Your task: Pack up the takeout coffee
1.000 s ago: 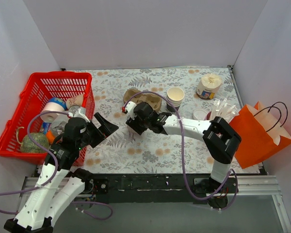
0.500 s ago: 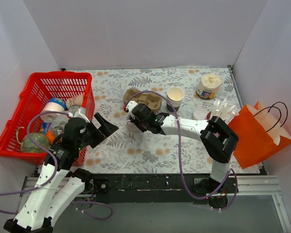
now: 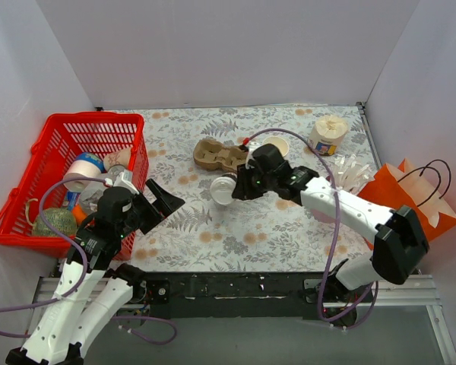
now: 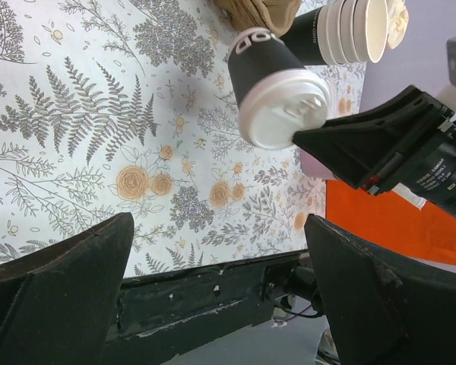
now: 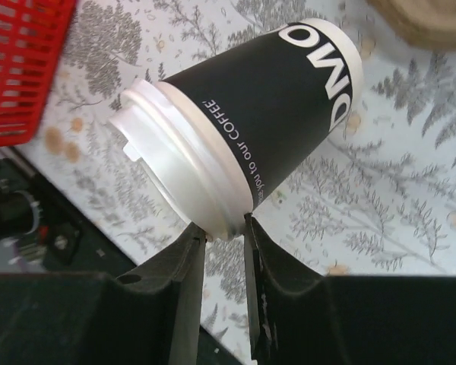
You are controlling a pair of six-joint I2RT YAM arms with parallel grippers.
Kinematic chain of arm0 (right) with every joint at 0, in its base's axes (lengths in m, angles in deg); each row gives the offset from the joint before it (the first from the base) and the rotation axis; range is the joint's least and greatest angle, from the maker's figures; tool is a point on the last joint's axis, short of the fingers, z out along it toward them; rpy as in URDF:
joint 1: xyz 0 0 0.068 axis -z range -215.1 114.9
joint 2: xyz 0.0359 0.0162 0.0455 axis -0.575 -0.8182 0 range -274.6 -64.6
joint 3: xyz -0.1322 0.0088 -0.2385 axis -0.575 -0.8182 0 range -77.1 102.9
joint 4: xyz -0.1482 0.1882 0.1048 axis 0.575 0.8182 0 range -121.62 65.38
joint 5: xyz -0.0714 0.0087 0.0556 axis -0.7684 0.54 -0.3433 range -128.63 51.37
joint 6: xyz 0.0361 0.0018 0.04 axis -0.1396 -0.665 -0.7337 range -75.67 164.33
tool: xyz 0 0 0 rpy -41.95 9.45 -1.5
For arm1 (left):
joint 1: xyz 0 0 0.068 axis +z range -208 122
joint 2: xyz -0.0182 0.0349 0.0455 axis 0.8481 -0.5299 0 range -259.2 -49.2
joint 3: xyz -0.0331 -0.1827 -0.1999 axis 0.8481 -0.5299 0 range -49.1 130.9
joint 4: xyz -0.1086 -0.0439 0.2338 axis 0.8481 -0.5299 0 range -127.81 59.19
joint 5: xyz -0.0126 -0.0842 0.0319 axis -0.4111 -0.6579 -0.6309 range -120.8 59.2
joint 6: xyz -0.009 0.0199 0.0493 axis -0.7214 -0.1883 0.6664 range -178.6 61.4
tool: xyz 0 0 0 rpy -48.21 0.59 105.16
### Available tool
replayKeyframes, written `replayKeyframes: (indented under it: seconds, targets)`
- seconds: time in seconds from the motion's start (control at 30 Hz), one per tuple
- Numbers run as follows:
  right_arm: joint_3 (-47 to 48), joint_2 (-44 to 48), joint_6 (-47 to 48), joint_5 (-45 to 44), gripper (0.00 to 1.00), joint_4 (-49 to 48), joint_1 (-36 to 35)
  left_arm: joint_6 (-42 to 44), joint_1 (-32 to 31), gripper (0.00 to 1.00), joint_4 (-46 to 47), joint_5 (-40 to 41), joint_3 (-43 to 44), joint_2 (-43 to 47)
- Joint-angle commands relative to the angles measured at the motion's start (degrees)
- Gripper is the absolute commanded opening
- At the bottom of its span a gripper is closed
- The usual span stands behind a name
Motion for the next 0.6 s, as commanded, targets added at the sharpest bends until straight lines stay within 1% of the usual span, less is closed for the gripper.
replayKeyframes:
  seconds: [0.0, 0.03, 0.07, 0.13, 0.17, 0.27, 0.33, 0.57]
  targets:
    - [-7.2, 6.5, -9.4, 21.9, 0.23, -2.3, 8.9, 0.2, 0.8, 0.98, -0.8, -0.7, -0.4, 0.5]
    - [-7.8, 7.2, -9.5, 26.0, 0.23, -1.5, 10.2, 0.3, 0.8, 0.98, -0.7, -1.1, -0.3, 0.4]
    - [-7.6, 7.6, -9.3, 27.4, 0.22, 1.8, 13.1, 0.4, 0.7, 0.98, -0.6, -1.4, -0.3, 0.3]
    - [-7.8, 8.3, -8.7, 30.5, 0.21, 4.6, 16.2, 0.7, 0.8, 0.98, -0.4, -2.2, -0.4, 0.5]
    - [-8.9, 8.7, -8.7, 31.8, 0.21, 5.3, 19.4, 0.9, 0.8, 0.98, 0.5, -2.6, -0.6, 0.5]
    - [-11.5, 8.9, -10.1, 36.4, 0.21, 5.2, 24.3, 1.4, 0.7, 0.98, 1.9, -4.6, -1.5, 0.9]
    - [-12.3, 8.1, -11.2, 40.1, 0.21, 5.2, 26.1, 1.6, 0.8, 0.98, 2.7, -5.2, -1.8, 0.7]
    - [-11.1, 4.6, -11.6, 40.1, 0.22, 8.3, 29.2, 2.3, 0.7, 0.98, 3.3, -6.2, -2.2, -0.2]
